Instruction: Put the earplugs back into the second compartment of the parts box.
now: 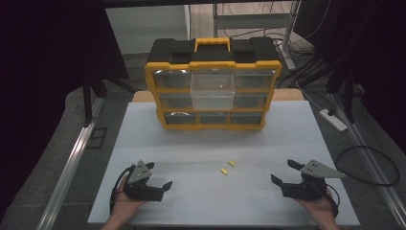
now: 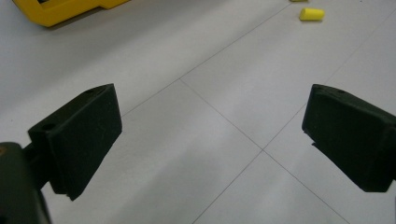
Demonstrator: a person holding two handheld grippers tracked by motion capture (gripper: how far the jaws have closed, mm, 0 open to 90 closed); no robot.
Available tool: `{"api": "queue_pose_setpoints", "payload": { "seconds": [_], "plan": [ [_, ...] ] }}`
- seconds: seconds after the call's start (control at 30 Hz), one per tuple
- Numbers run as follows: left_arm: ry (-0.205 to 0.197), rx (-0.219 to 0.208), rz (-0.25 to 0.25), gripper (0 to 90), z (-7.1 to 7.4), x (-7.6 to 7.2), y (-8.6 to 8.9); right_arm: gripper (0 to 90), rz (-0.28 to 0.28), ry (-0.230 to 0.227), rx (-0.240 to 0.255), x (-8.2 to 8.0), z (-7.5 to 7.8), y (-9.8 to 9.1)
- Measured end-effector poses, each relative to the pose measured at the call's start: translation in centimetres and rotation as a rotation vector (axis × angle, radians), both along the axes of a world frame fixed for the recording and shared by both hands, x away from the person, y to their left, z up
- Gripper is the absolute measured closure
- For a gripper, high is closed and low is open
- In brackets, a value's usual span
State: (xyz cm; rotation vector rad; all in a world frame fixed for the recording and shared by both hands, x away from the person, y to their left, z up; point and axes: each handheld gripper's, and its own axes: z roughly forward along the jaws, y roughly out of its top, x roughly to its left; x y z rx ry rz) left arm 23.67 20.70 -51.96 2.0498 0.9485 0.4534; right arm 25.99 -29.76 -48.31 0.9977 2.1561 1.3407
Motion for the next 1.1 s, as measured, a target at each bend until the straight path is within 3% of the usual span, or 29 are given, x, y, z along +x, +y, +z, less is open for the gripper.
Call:
{"api": "queue_pose_setpoints", "payload": {
  "seconds": [0.27, 0.53, 0.83, 1.1],
  "plan": [
    [0.004, 0.005, -0.007, 5.1, 0.0, 0.1, -0.3, 17.5, 0.013, 0.0, -0.007, 0.4, 1.5, 1.2],
    [0.006, 0.01, -0.014, 5.1, 0.0, 0.2, -0.5, 18.4, 0.051, 0.005, -0.047, 1.2, 3.3, 3.0],
    [0.005, 0.011, -0.01, 5.2, -0.1, 0.2, -0.6, 19.1, 0.129, 0.039, -0.105, 2.7, 4.4, 5.6],
    [0.005, 0.016, -0.008, 5.2, -0.1, 0.2, -0.6, 20.7, 0.165, 0.065, -0.142, 4.2, 4.7, 8.1]
  ]
}}
